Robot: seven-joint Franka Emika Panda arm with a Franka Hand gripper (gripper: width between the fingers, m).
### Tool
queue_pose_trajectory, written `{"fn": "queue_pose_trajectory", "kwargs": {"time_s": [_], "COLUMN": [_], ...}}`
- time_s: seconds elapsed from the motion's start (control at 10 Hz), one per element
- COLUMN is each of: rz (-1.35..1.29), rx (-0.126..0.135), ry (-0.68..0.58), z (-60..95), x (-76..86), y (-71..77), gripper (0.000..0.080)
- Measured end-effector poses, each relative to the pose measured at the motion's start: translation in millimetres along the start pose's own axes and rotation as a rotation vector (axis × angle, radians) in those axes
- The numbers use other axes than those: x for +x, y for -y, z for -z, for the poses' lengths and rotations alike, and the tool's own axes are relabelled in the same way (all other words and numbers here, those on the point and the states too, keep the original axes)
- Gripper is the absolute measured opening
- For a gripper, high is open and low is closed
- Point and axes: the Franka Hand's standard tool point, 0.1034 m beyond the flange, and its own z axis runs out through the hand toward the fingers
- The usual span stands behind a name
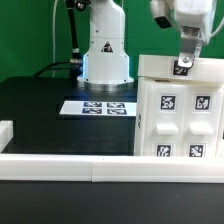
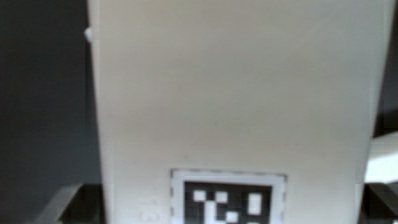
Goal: Assemble cabinet
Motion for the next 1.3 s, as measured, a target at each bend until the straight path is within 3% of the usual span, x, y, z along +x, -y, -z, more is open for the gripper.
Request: {"fn": "queue_pose_trajectory", "kwargs": {"time_s": [0.4, 1.3], "rz": [-0.381, -1.252], "rx": [0.004, 0.07], "ry": [-0.002, -0.023], "z": [0.4, -2.6], "x": [1.0, 3.0], "y": [0.9, 2.5], "gripper": [0.0568, 0.0567]}}
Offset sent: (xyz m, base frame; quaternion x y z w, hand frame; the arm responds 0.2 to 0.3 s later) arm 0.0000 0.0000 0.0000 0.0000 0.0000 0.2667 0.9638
